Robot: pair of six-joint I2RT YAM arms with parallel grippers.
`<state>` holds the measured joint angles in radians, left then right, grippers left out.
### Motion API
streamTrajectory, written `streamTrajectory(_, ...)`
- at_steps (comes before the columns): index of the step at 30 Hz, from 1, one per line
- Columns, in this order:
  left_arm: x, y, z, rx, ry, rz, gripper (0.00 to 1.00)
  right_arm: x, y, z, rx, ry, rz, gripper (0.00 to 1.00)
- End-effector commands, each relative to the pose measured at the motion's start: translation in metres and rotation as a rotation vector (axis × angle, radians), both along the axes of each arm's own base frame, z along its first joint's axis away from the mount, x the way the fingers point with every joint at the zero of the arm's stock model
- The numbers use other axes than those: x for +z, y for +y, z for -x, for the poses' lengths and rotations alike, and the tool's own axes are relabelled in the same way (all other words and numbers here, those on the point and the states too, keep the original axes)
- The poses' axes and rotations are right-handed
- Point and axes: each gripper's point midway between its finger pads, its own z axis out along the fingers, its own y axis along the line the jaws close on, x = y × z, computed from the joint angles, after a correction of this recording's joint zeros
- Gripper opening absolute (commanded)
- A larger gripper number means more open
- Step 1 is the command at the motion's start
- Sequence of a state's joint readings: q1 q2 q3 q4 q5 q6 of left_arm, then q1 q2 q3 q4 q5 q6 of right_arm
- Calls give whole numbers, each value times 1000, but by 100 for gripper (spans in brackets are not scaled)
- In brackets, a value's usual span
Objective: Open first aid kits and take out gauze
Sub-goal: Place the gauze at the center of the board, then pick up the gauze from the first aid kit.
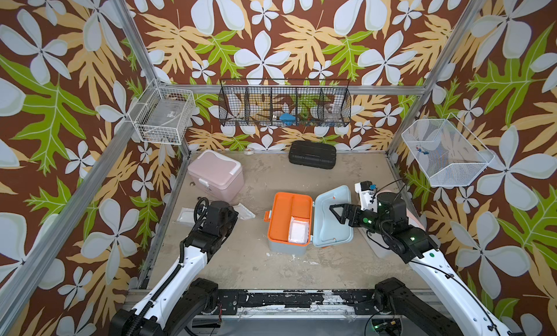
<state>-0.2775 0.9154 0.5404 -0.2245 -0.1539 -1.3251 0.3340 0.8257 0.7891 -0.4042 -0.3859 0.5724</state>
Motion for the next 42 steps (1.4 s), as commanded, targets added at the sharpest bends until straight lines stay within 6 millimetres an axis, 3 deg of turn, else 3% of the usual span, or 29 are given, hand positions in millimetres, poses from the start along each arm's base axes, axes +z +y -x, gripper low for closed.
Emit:
streamTrajectory(1,0,9,-5,84,-20,18,0,5,4,0,20,-21,-11,88)
streamTrajectory(18,-52,23,-5,140,77,-73,1,3,4,0,22,-6,-11,88)
streamTrajectory(21,-57,22,-3,112,99,-104,13,1,5,1,26,-3,-13,88)
streamTrajectory(23,-55,24,0,103,95,-118,33,-3,5,1,24,6,-14,88)
streamTrajectory(26,-35,21,0,48,52,-154,53,-3,6,0,29,9,-15,88)
streamTrajectory(31,-3,5,-1,-104,-4,-208,70,-5,6,-1,30,10,-14,88)
streamTrajectory(38,49,-61,-1,-437,-73,-287,91,-10,6,-2,26,21,-9,88)
streamTrajectory(39,58,-72,0,-489,-91,-308,99,-11,6,-2,27,21,-7,88)
streamTrajectory(42,81,-105,6,-632,-137,-360,100,-11,6,-3,24,22,-4,88)
